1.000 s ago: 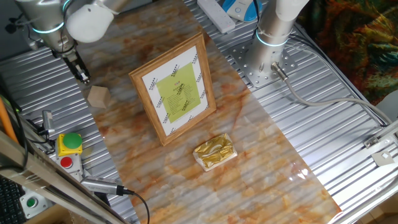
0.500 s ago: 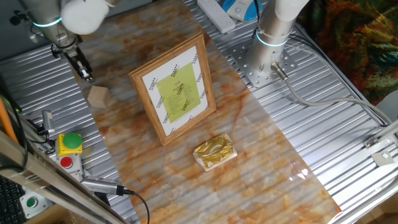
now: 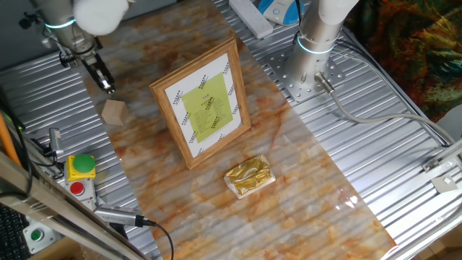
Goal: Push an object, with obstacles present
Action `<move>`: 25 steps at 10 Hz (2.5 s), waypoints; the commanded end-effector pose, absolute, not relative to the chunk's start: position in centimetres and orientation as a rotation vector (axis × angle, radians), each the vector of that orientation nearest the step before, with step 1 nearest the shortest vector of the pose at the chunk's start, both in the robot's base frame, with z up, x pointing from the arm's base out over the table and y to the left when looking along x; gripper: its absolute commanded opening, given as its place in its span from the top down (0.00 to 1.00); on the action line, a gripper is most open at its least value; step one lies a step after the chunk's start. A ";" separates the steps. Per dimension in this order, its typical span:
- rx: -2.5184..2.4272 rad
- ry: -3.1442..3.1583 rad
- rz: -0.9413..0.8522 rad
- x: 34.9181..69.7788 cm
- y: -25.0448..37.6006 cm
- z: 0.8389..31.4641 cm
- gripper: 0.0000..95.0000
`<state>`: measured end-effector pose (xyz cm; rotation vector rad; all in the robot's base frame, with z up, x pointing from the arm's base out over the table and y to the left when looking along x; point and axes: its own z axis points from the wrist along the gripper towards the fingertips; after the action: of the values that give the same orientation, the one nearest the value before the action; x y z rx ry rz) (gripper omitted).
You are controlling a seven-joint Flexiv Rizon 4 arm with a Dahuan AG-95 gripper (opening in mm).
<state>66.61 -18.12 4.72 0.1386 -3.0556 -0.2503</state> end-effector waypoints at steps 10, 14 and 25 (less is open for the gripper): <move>0.830 -2.985 0.058 64.6 -15.8 3.6 1.00; 0.880 -2.988 0.068 64.6 -15.8 3.6 1.00; 1.136 -2.916 0.144 64.7 -15.9 3.7 1.00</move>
<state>64.71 -15.87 3.78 1.1416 -2.9151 0.1472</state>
